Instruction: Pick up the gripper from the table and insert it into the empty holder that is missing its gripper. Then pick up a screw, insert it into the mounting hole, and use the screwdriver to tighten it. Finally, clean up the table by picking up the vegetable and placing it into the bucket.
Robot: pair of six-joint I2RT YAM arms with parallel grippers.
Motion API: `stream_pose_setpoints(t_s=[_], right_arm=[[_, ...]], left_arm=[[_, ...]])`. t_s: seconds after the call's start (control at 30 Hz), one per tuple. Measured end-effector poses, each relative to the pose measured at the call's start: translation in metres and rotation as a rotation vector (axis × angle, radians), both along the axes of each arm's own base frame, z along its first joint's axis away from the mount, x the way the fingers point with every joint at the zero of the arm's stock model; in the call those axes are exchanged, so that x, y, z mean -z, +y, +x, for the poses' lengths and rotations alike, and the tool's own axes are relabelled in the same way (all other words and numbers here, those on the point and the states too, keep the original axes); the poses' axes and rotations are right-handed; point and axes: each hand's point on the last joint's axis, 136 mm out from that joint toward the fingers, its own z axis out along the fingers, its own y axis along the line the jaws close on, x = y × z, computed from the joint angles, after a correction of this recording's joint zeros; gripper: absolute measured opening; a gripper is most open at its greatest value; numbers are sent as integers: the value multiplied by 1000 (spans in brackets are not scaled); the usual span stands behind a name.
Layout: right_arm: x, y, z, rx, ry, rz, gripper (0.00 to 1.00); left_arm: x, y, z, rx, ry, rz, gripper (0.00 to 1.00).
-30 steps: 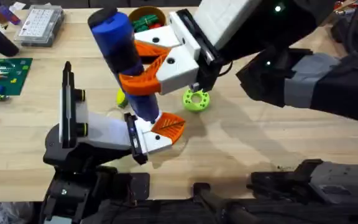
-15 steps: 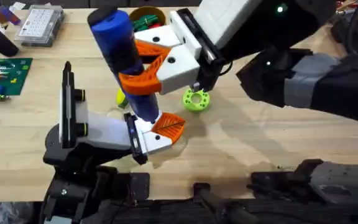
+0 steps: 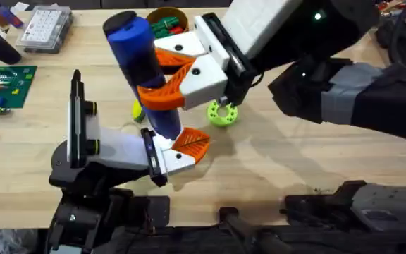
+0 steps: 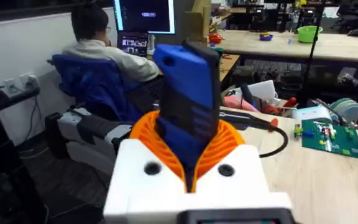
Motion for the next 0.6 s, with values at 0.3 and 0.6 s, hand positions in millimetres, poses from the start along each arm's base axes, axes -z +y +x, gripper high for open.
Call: stream_pose_setpoints(t_s=[0.3,0.6], right_arm=[[0,0,0,-1,-3,1,31],[3,0,-1,-1,-5,0,31]], left_arm=[[0,0,0,0,0,0,11],[0,0,0,2,1,0,11]])
